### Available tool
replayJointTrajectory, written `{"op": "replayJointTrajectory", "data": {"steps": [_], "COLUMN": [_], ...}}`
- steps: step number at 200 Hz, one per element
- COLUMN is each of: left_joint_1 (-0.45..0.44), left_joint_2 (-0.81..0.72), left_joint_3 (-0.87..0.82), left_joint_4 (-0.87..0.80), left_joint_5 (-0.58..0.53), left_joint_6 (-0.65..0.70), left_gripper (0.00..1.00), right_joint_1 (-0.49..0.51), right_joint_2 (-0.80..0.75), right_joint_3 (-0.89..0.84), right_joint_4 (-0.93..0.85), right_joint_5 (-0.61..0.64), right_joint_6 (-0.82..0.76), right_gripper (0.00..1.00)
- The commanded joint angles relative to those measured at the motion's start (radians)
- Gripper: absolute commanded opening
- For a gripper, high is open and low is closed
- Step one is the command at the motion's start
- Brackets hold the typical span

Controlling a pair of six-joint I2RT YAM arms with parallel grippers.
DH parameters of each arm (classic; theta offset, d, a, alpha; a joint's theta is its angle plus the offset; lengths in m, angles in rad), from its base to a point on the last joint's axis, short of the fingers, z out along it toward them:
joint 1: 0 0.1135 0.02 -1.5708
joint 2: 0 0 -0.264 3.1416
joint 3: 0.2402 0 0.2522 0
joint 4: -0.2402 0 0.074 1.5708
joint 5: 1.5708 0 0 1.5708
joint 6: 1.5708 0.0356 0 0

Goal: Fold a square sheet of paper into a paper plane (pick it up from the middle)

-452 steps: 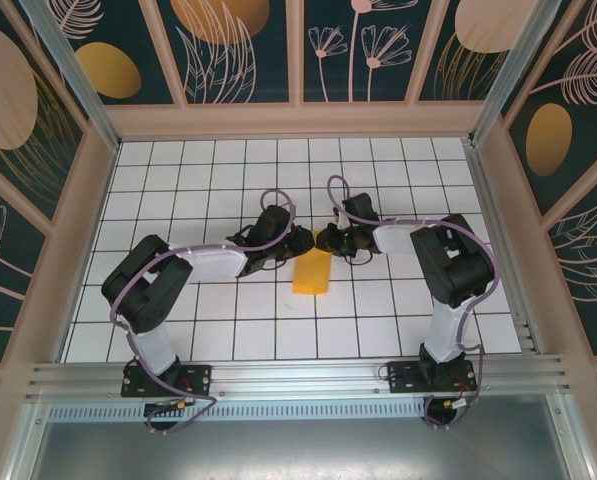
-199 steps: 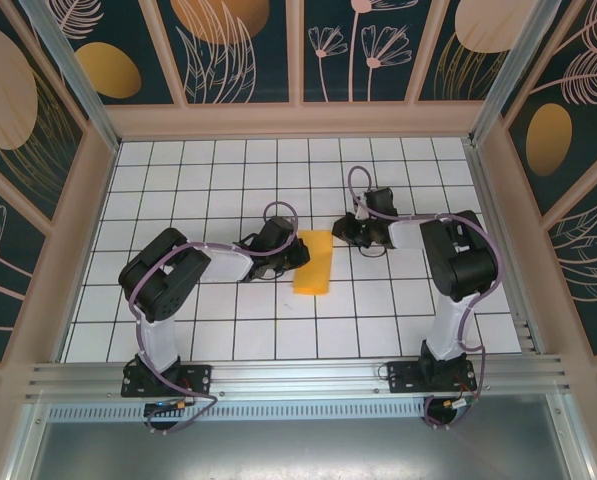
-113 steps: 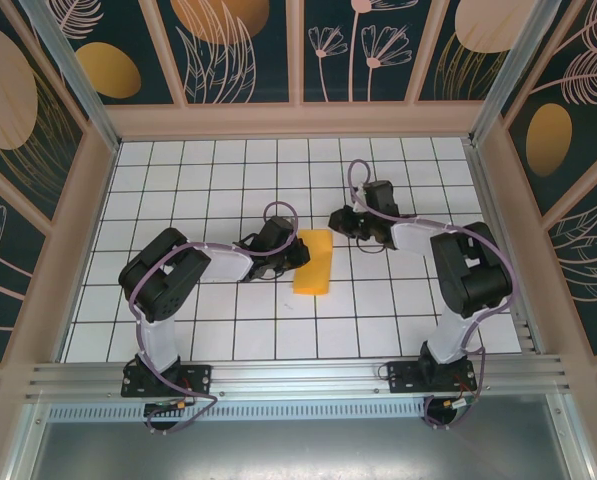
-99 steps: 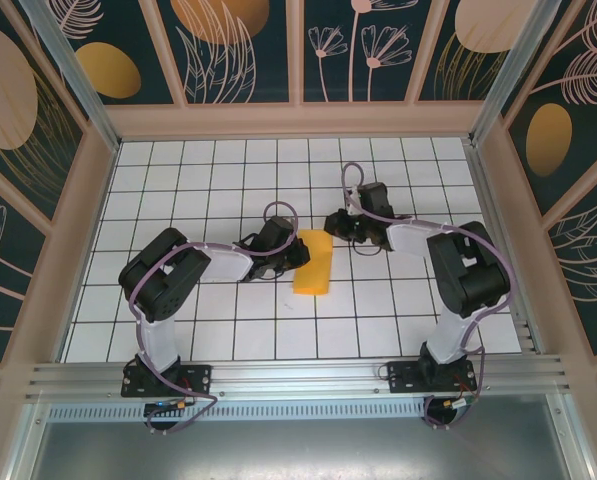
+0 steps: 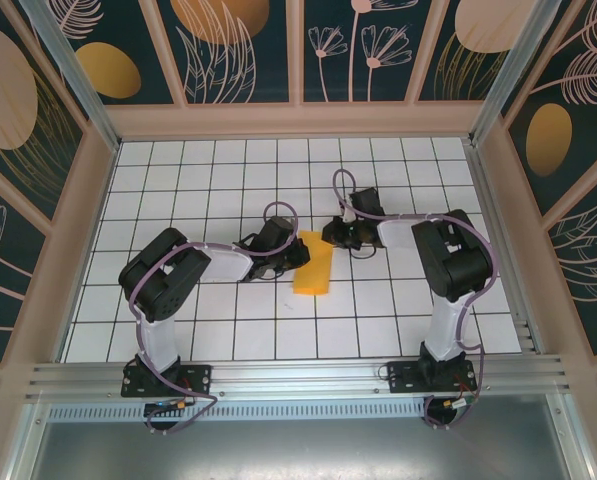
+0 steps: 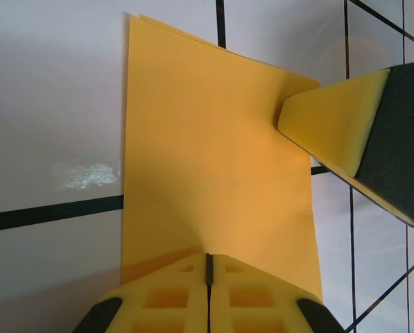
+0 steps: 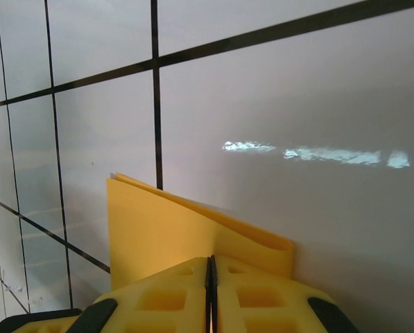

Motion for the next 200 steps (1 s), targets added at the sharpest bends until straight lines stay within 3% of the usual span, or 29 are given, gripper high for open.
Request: {"op": "replayJointTrajectory", "data": {"steps": [1, 47, 109, 155, 200], "left_joint_1": [-0.006, -0.006, -0.005, -0.006, -0.006], "left_joint_2": [0.059, 0.057, 0.06, 0.062, 0.063], "left_joint_3": [-0.058, -0.069, -0.068, -0.069, -0.063], "left_joint_4": [-0.146, -0.135, -0.127, -0.122, -0.125], "left_joint_5": [-0.004, -0.002, -0.002, -0.002, -0.004], "left_joint_6": [0.015, 0.012, 0.01, 0.008, 0.006], "left_gripper": [0.09, 0.09, 0.08, 0.09, 0.09], "right_joint_1": [-0.036, -0.059, -0.069, -0.095, -0.08], "right_joint_2": [0.021, 0.049, 0.061, 0.061, -0.041], "right_joint_3": [0.009, 0.025, 0.035, 0.053, 0.045], "right_joint_4": [0.002, 0.01, 0.018, 0.054, 0.049], "right_joint_5": [0.034, 0.058, 0.2, 0.174, 0.144], "right_joint_6": [0.001, 0.013, 0.024, 0.034, -0.014], "right_gripper": [0.13, 0.13, 0.08, 0.07, 0.08]}}
